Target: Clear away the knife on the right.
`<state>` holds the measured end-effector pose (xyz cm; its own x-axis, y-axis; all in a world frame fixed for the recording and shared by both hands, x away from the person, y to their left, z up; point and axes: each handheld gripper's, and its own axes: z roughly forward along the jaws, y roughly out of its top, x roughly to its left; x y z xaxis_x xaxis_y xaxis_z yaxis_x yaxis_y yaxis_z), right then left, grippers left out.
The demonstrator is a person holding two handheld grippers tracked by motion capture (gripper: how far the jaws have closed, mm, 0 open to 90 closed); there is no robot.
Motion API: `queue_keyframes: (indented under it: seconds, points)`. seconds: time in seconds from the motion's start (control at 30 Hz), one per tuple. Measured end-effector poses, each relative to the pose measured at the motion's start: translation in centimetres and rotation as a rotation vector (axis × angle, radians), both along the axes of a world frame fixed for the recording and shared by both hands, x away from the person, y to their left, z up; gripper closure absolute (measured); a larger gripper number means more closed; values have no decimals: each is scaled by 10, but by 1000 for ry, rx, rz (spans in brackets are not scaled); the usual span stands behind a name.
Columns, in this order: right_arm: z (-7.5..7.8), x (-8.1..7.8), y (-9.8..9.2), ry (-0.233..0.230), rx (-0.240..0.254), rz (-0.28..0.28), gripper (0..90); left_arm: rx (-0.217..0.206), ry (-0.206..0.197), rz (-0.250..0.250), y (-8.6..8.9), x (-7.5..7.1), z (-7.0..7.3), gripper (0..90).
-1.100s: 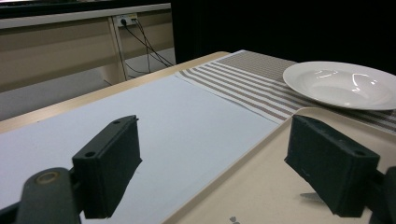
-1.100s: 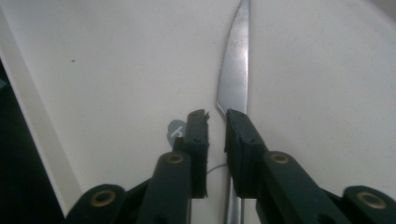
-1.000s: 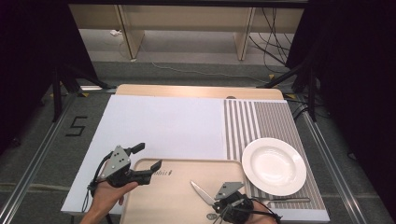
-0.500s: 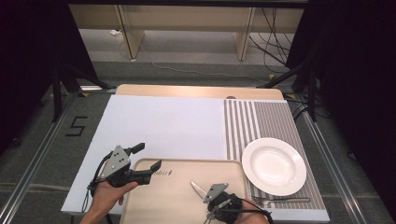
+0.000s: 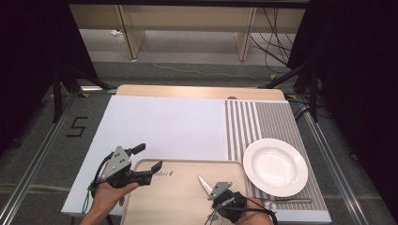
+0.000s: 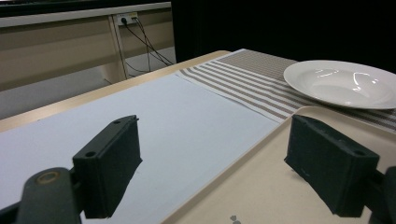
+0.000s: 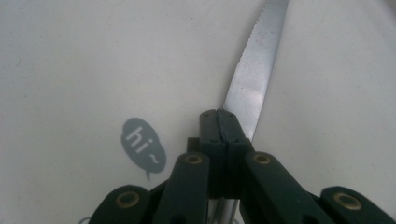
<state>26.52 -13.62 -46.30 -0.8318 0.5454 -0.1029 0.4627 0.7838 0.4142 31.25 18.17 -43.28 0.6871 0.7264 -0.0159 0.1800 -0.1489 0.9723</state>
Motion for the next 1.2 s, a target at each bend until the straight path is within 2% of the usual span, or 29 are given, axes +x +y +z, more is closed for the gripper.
queue_keyframes:
  seconds: [0.07, 0.2, 0.33, 0.37, 0.47, 0.7, 1.2]
  points:
    - [1, 1, -2, 9, -12, -9, 900, 5, 3, 5, 0, -1, 1, 169]
    - [2, 4, -8, 10, 11, -33, 900, 6, 2, 5, 1, 0, 1, 169]
    - [2, 6, -13, 6, -3, -51, 900, 5, 1, 4, 0, -1, 1, 169]
    - [2, 7, -14, 9, -20, -47, 900, 6, 1, 4, 1, -1, 1, 170]
    - [1, 8, -19, -7, -27, -66, 900, 6, 1, 5, 1, -1, 1, 169]
    - [2, 11, -32, 0, -35, -104, 900, 5, 1, 5, 1, -1, 1, 169]
    - [4, 10, -47, 37, -32, -126, 900, 5, 1, 7, 1, -1, 1, 169]
